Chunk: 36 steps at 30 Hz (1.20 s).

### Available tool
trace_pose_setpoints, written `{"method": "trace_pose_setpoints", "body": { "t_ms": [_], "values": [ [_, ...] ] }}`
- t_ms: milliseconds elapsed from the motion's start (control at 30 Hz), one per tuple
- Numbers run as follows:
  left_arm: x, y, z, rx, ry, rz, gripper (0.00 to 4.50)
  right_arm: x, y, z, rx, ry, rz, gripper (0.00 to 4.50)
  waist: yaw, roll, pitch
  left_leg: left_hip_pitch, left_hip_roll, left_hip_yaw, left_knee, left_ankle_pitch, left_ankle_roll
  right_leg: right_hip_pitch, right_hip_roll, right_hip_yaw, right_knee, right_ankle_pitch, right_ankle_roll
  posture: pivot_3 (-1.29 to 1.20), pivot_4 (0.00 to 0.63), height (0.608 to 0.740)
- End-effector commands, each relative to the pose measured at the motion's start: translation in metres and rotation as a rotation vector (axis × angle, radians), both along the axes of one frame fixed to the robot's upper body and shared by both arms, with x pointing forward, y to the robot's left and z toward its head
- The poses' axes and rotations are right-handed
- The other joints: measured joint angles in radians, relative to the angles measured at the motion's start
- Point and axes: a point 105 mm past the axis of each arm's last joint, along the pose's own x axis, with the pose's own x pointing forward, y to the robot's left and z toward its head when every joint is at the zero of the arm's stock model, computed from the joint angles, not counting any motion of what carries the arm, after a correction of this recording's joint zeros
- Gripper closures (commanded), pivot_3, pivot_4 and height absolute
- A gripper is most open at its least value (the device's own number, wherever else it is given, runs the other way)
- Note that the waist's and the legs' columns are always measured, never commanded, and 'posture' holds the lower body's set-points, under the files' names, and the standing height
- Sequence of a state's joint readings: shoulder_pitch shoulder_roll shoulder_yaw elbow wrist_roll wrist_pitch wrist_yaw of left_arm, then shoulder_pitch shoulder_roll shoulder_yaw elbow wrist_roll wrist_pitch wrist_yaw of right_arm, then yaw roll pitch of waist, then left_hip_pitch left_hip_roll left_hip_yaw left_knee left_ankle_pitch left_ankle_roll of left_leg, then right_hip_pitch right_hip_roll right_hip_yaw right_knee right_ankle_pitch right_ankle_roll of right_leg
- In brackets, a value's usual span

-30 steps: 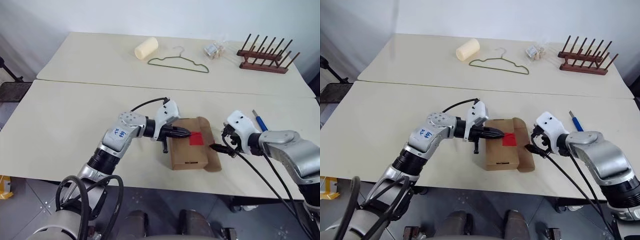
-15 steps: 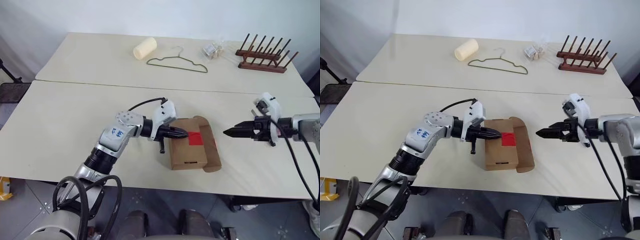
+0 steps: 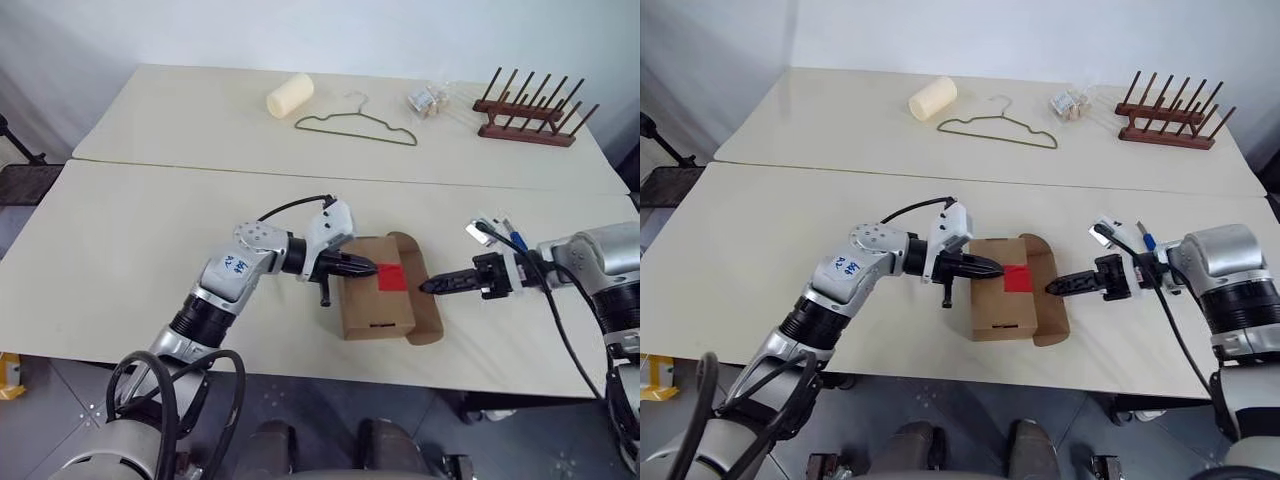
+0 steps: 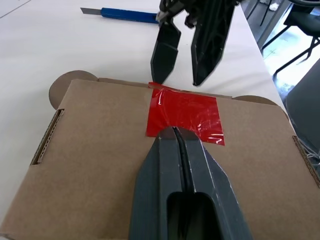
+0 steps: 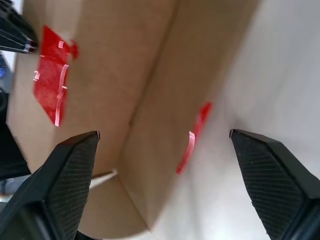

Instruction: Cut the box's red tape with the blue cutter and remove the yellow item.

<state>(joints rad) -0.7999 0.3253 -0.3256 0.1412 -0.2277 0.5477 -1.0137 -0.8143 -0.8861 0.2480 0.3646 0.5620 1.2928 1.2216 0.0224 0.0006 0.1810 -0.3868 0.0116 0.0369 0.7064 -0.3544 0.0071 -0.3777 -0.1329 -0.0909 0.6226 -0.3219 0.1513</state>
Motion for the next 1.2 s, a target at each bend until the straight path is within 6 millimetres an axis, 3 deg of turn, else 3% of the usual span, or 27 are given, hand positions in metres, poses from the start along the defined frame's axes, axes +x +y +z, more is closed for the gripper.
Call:
{"method": "trace_pose_setpoints", "body": {
  "t_ms": [33,200,667,767,867,1033,1200],
  "values": [
    [-0.003,0.002,-0.009,0.03,0.017,0.006,4.5,0.002,0.007,-0.002,0.035,0.016,0.008,1.14,-0.001,0.0,0.0,0.0,0.0,0.0,0.0,0.0,0.0,0.0,0.0,0.0,0.0,0.0,0.0,0.0,0.15,0.74],
    [-0.003,0.003,-0.008,0.032,0.016,0.01,4.5,0.006,0.011,-0.007,0.034,0.018,-0.003,2.77,-0.001,0.0,0.0,0.0,0.0,0.0,0.0,0.0,0.0,0.0,0.0,0.0,0.0,0.0,0.0,0.0,0.15,0.74],
    [-0.002,0.004,-0.007,0.034,0.014,0.017,4.5,0.008,0.019,-0.033,0.008,0.079,-0.021,2.77,-0.014,0.0,0.0,0.001,0.0,0.0,0.001,0.0,0.0,0.001,0.0,0.0,0.001,0.0,0.0,0.0,0.15,0.74],
    [-0.001,0.005,-0.007,0.034,0.013,0.02,4.5,0.009,0.018,-0.035,0.006,0.081,-0.025,3.38,-0.021,0.0,0.0,0.001,0.0,0.0,0.001,0.0,-0.001,0.001,0.0,0.0,0.002,0.0,0.0,0.0,0.15,0.74],
    [-0.001,0.005,-0.007,0.033,0.012,0.023,4.5,0.009,0.018,-0.037,0.005,0.086,-0.025,4.38,-0.023,0.0,0.0,0.001,0.0,0.0,0.001,0.0,-0.001,0.001,0.0,0.0,0.002,0.0,0.0,0.0,0.15,0.74],
    [-0.001,0.005,-0.007,0.03,0.011,0.025,4.5,0.009,0.017,-0.036,0.007,0.094,-0.035,4.48,-0.023,0.0,-0.001,0.002,0.0,0.0,0.002,0.0,-0.001,0.001,0.0,0.001,0.002,0.0,0.0,0.0,0.15,0.74],
    [0.002,0.003,-0.006,0.015,0.003,0.034,4.5,0.011,0.009,-0.016,-0.001,0.063,-0.051,4.48,-0.023,0.0,-0.001,0.002,0.0,0.0,0.002,0.0,-0.001,0.001,0.0,0.001,0.002,0.0,0.0,0.0,0.15,0.74]
  ]
}}
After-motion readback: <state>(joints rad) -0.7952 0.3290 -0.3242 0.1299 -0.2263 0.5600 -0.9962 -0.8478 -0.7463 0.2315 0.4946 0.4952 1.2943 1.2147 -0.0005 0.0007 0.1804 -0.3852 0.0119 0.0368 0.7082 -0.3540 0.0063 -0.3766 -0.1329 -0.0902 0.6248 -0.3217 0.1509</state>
